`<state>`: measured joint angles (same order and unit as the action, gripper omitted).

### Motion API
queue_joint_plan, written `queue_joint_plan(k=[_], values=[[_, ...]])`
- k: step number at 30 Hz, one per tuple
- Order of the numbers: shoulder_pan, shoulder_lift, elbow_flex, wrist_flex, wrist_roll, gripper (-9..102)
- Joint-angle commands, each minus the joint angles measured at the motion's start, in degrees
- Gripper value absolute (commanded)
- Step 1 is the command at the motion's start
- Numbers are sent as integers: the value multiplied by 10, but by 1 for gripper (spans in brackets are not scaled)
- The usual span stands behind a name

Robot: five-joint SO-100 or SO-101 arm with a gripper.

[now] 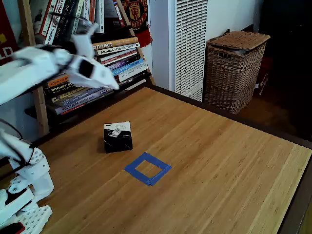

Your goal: Push the box on top of the target

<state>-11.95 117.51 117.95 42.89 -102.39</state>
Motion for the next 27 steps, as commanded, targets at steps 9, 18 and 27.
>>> queue_joint_plan(k=[9, 18, 27], values=[[0, -148, -50, -119, -63, 0], [-16, -242, -59, -189, -86, 0], [-26, -248, 8, -236, -76, 0]])
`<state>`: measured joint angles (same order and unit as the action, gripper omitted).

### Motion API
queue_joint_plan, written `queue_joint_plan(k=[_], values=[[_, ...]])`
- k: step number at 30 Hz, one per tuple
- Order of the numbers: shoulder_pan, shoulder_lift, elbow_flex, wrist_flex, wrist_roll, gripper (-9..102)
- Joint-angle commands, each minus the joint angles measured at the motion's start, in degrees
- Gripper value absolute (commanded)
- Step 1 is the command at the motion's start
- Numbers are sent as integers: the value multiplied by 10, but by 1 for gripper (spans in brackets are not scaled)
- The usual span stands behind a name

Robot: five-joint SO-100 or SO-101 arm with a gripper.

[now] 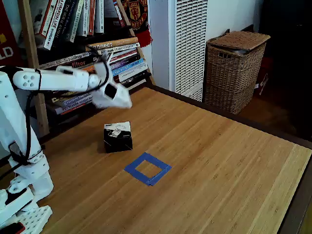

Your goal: Push the box on top of the target

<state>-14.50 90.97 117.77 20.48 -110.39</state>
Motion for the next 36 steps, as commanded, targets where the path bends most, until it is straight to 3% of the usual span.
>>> queue_joint_plan(k=[1, 31, 36], values=[[-1, 21, 18, -11, 4, 0], [25, 84, 70, 90, -21, 0], [26, 74, 72, 76, -24, 0]])
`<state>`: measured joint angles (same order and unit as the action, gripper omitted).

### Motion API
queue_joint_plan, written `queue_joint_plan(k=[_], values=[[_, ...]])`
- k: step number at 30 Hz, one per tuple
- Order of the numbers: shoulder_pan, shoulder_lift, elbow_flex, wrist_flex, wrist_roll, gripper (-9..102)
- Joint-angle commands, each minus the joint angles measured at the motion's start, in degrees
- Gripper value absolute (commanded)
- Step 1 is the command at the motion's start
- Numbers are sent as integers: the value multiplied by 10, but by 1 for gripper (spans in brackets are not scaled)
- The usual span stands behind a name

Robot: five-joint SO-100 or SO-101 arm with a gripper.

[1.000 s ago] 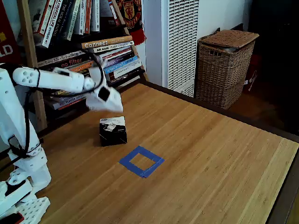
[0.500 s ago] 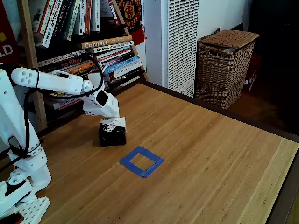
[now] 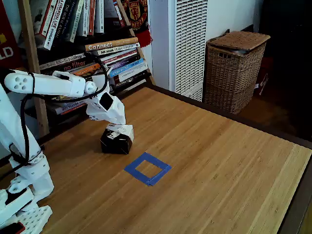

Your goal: Push the box on top of the target

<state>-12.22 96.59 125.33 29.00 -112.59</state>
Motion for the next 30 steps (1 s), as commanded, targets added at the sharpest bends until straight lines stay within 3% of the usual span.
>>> queue_joint_plan(k=[1, 30], values=[[4, 15, -4, -13, -1, 0], [55, -16, -60, 27, -22, 0]])
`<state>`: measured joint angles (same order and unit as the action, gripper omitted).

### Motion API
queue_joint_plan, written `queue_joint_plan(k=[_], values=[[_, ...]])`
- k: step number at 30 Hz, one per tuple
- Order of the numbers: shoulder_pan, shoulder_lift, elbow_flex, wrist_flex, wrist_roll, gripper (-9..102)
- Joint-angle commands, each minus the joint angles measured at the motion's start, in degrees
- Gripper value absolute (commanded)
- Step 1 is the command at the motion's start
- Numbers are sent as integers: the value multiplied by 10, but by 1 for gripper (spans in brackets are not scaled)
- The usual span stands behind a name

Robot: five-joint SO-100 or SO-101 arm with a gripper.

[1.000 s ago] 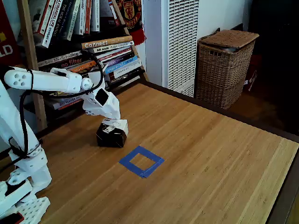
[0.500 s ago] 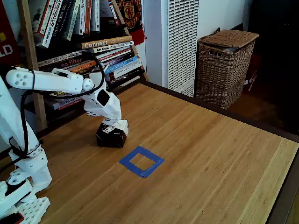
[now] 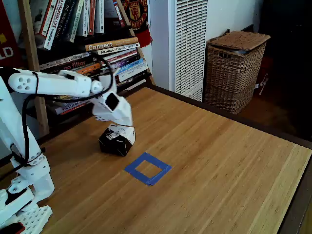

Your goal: Push the box on top of the target

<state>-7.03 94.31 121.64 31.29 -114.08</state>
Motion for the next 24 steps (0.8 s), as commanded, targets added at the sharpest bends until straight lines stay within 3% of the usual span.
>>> queue_joint_plan(k=[1, 24], values=[[5, 7, -25, 7, -7, 0], [32, 13, -42, 48, -24, 0]])
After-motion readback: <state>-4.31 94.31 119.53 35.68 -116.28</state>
